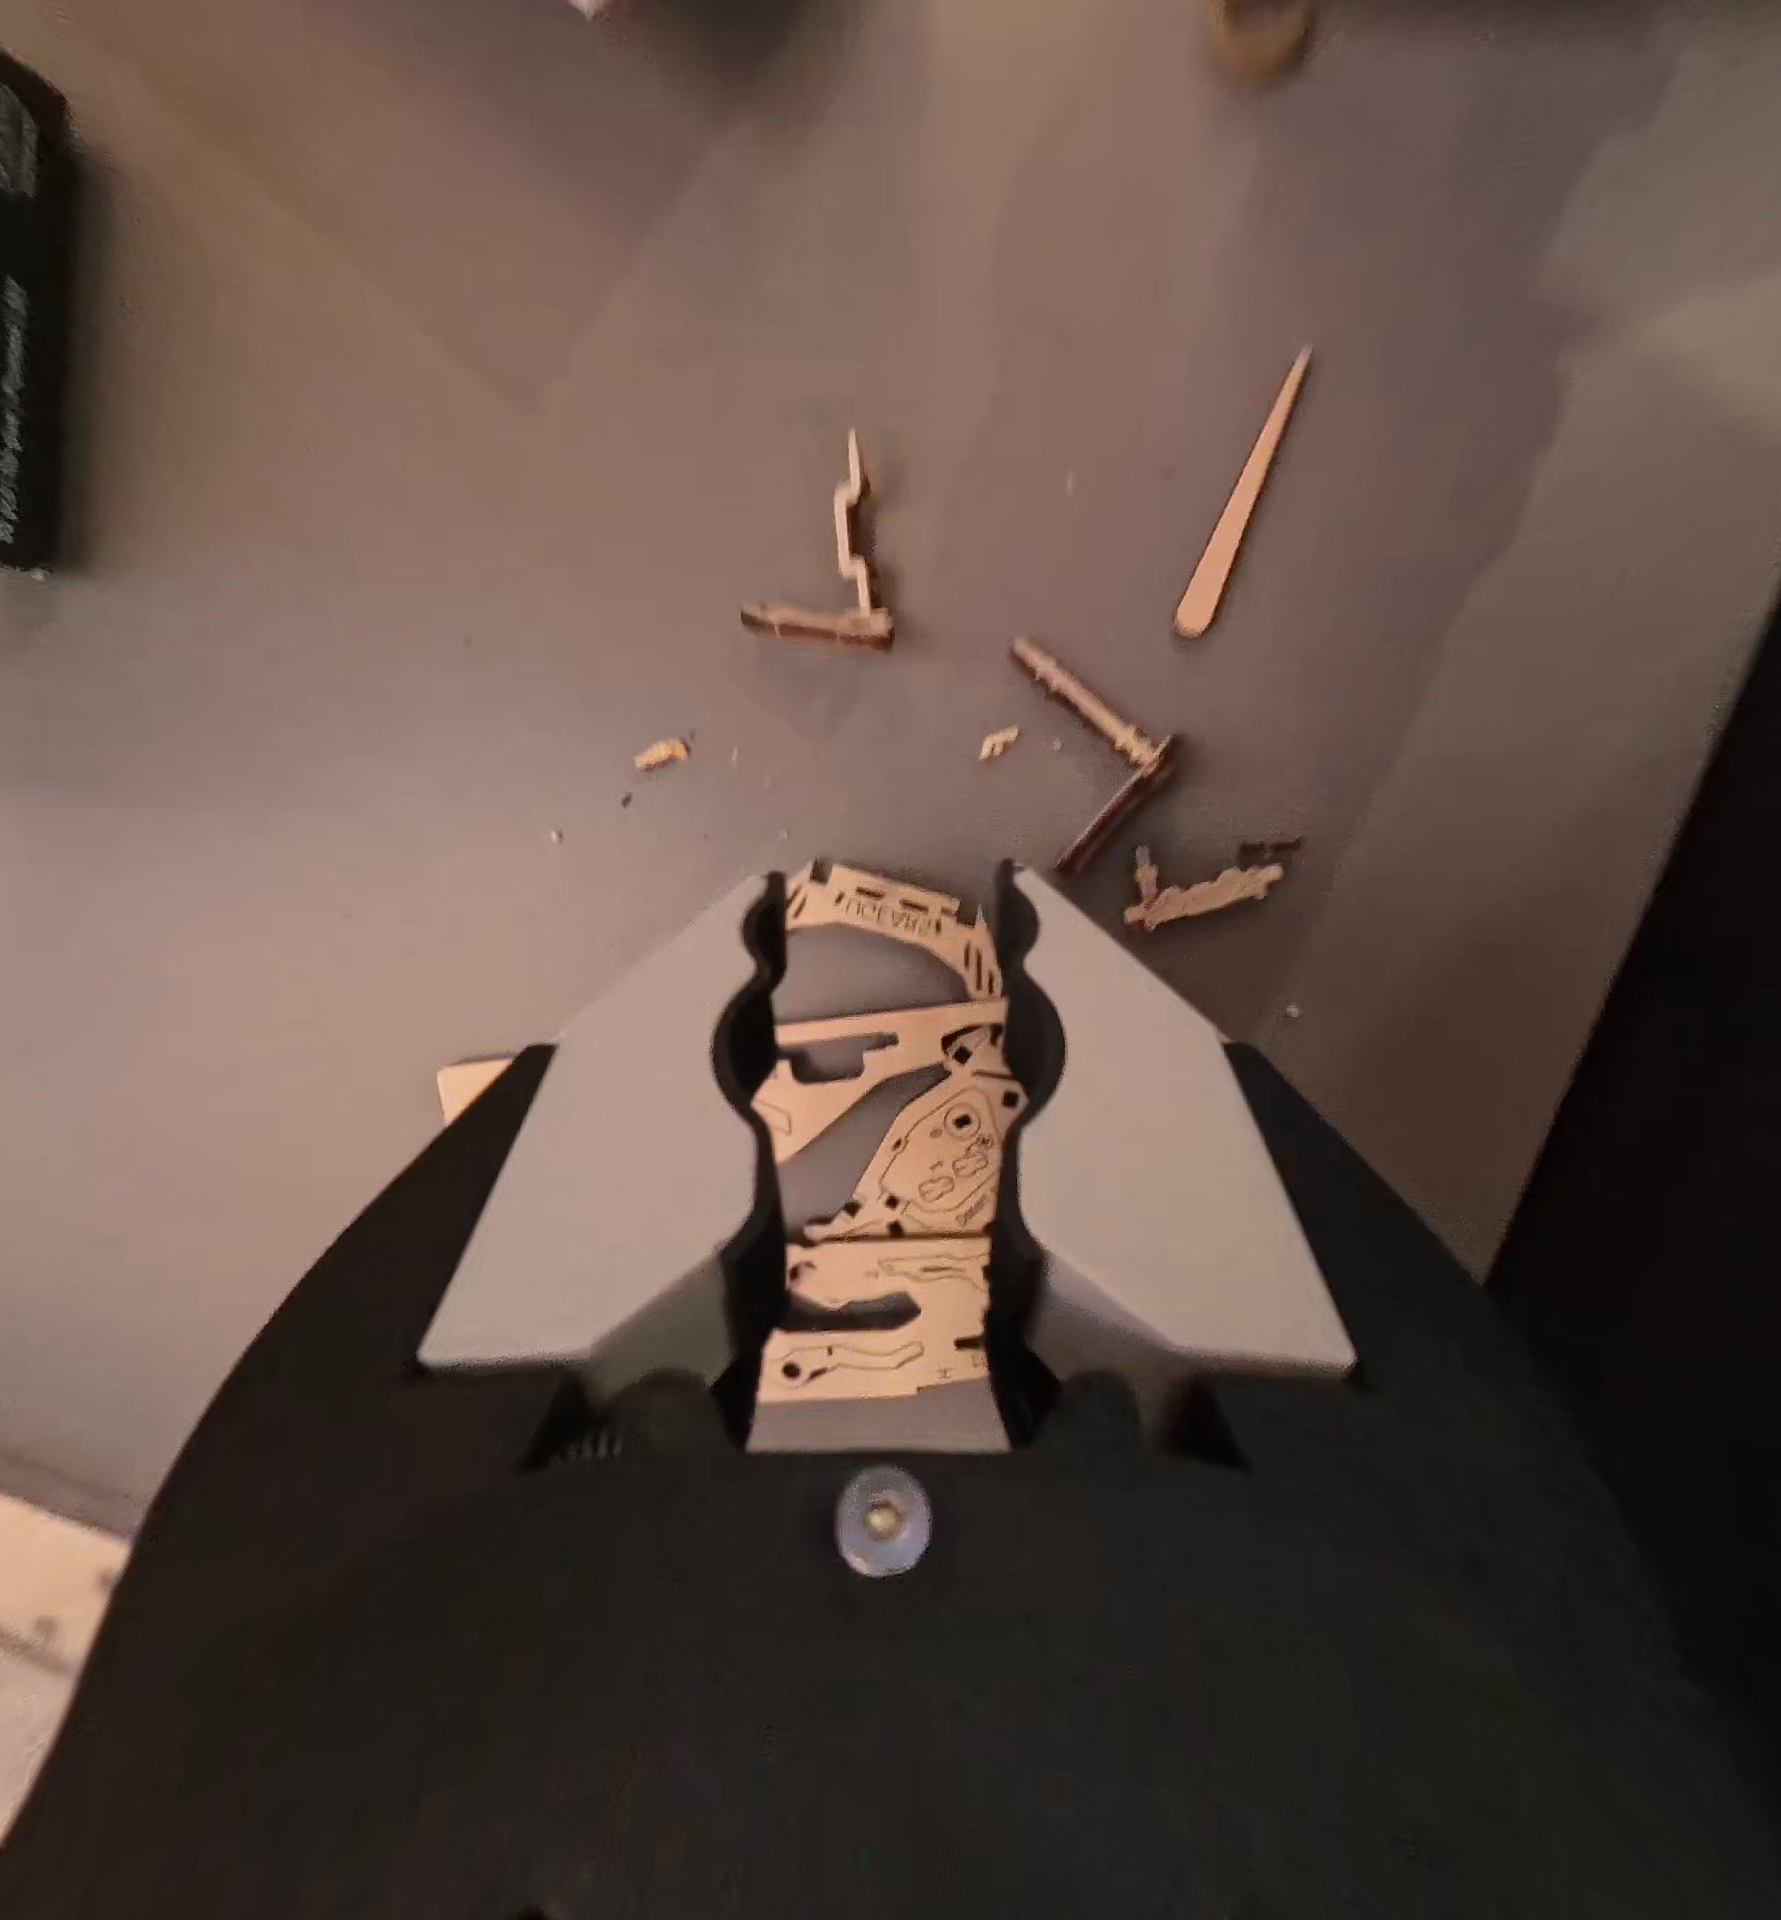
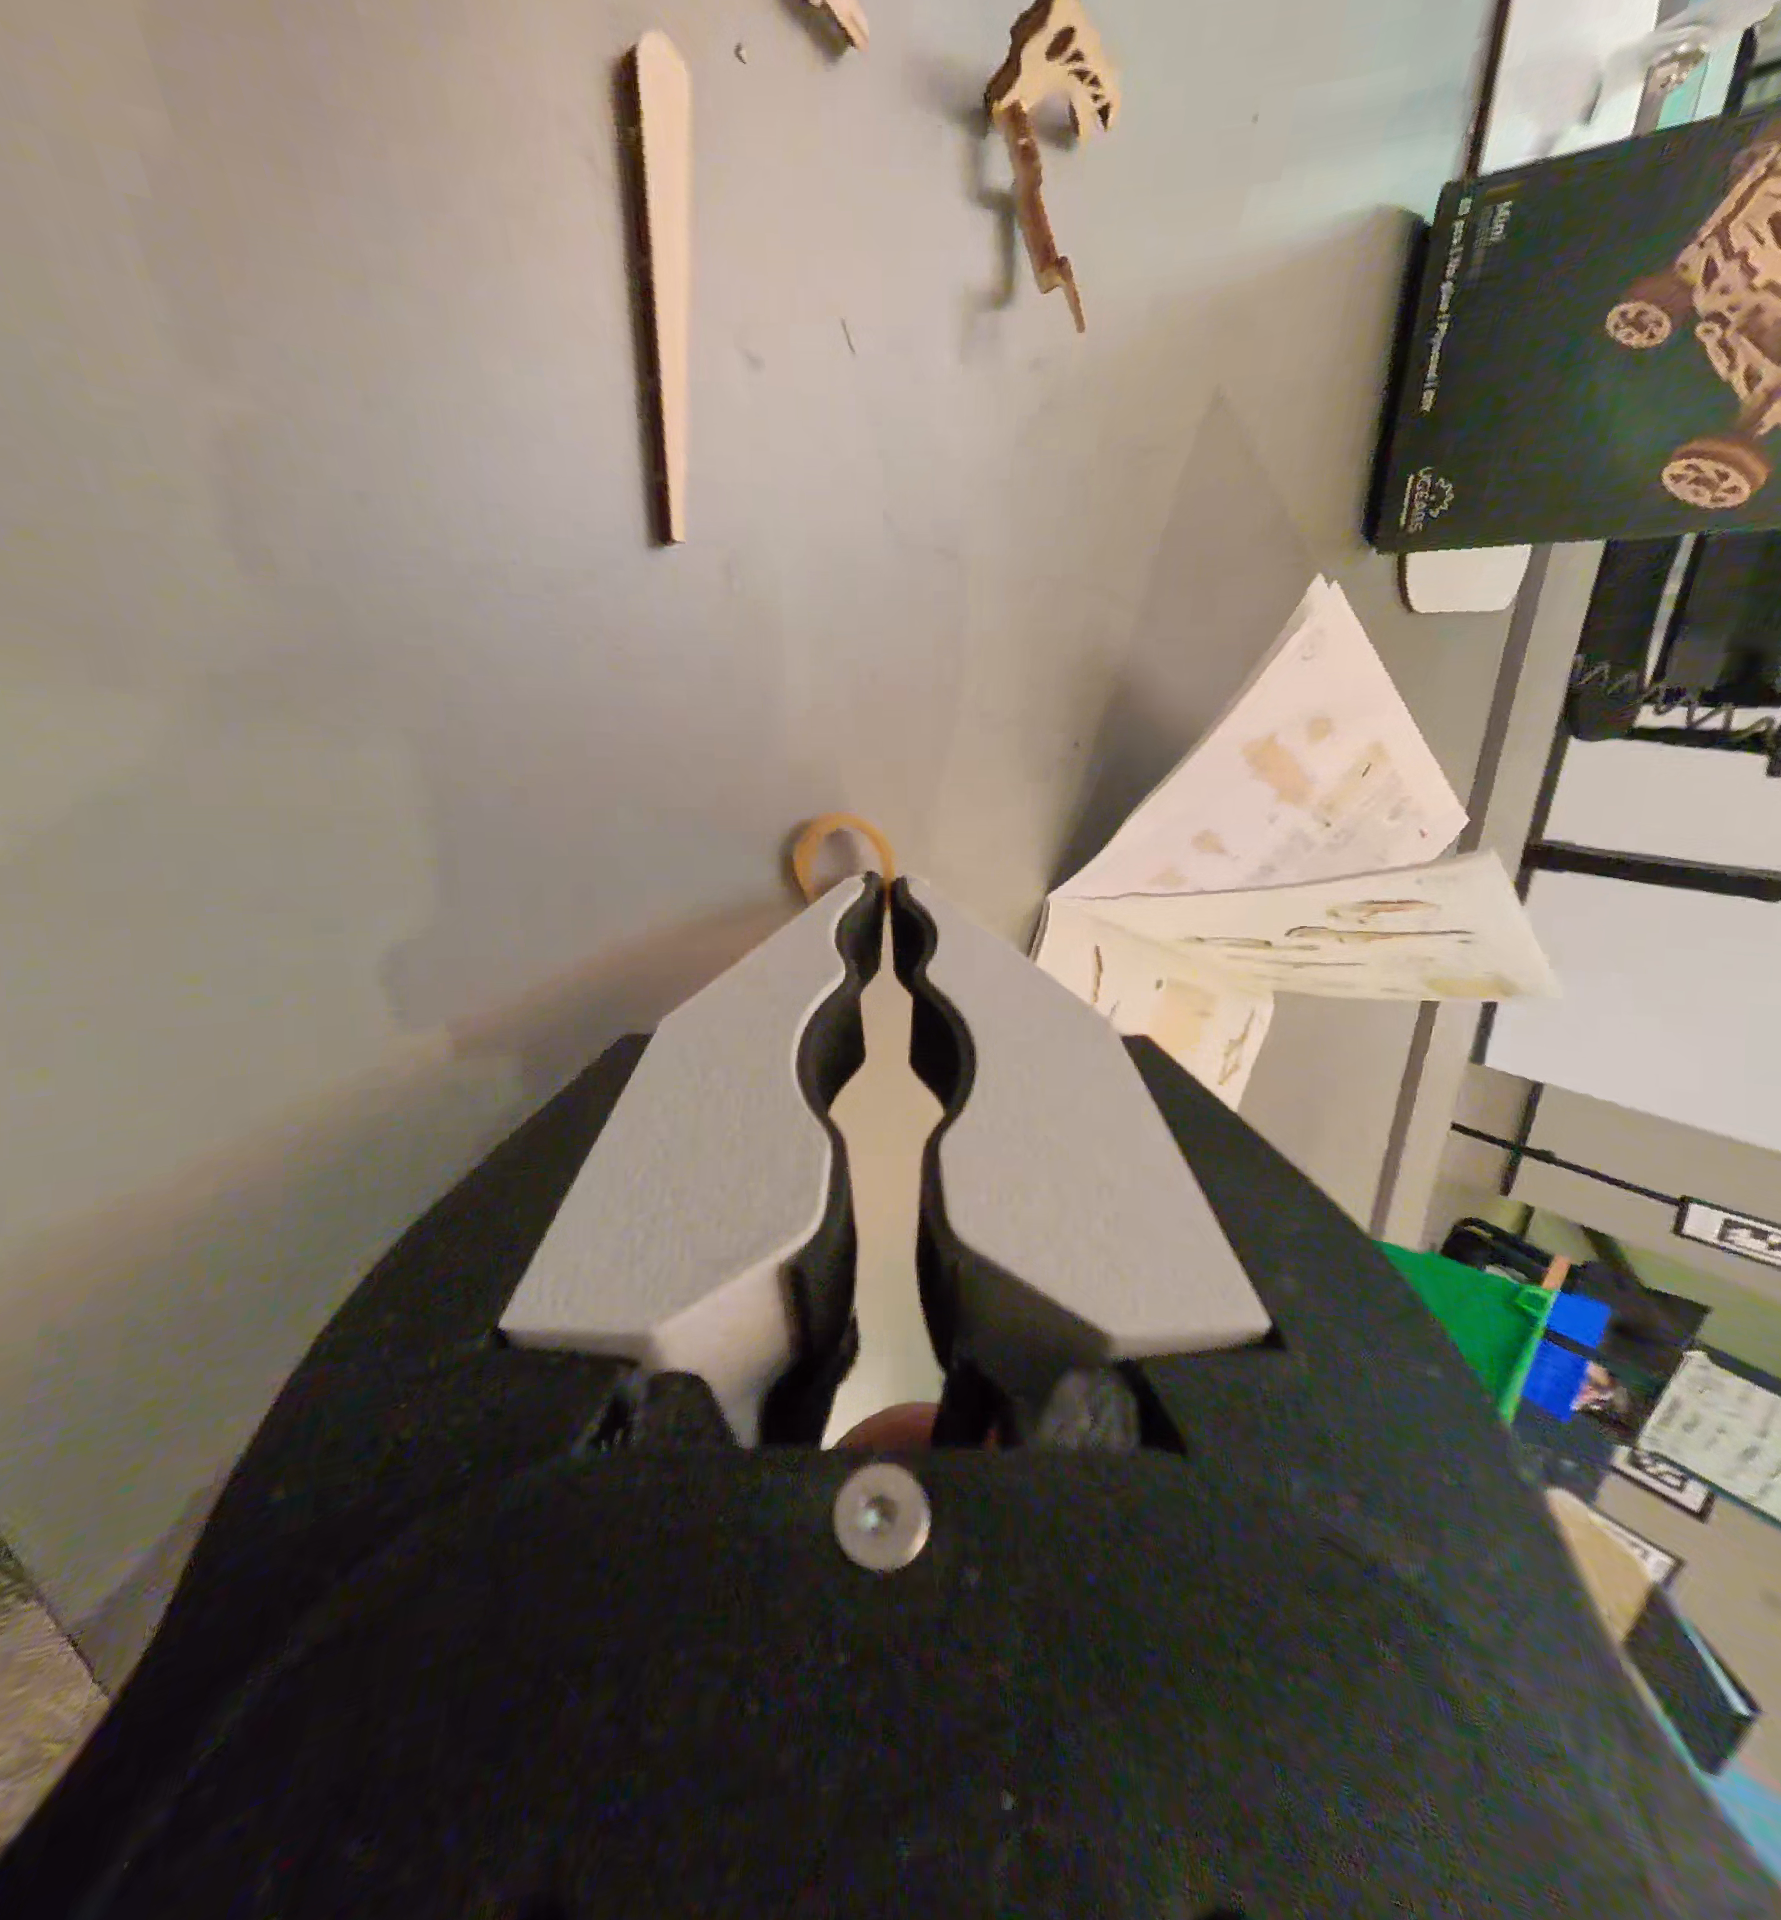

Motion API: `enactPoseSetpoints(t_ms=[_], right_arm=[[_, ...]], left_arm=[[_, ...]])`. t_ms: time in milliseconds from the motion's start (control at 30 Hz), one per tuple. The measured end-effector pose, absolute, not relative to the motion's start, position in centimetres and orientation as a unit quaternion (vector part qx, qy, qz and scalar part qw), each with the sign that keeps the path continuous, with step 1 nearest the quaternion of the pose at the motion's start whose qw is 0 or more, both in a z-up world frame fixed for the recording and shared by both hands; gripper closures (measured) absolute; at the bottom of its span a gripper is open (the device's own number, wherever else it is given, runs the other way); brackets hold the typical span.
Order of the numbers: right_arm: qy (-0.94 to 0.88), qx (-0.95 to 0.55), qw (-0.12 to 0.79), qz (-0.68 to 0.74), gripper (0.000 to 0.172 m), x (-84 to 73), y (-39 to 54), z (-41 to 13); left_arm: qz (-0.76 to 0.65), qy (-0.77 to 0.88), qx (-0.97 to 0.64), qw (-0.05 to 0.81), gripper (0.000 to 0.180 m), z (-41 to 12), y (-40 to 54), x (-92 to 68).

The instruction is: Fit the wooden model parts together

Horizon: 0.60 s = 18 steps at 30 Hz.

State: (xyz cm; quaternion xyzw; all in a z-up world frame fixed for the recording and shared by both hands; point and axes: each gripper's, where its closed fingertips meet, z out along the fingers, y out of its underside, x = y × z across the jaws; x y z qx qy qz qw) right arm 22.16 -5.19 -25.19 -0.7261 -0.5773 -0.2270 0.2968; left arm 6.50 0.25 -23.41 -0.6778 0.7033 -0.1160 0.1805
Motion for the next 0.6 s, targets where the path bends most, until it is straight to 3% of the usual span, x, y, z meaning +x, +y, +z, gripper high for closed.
enactPoseSetpoints(t_ms=[167, 367, 600], right_arm=[[-0.562, -0.741, 0.317, -0.185, 0.172, 22.2, -5.5, -25.2], [-0.524, -0.766, 0.352, -0.122, 0.172, 22.6, -5.2, -24.9], [-0.474, -0.783, 0.400, -0.042, 0.172, 22.8, -5.0, -23.9]], left_arm=[[-0.084, 0.728, -0.663, 0.153, 0.110, -25.2, 0.8, 5.5], [-0.117, 0.747, -0.645, 0.109, 0.126, -25.9, 0.1, 5.7], [-0.127, 0.736, -0.655, 0.120, 0.138, -25.8, 0.6, 5.8]])
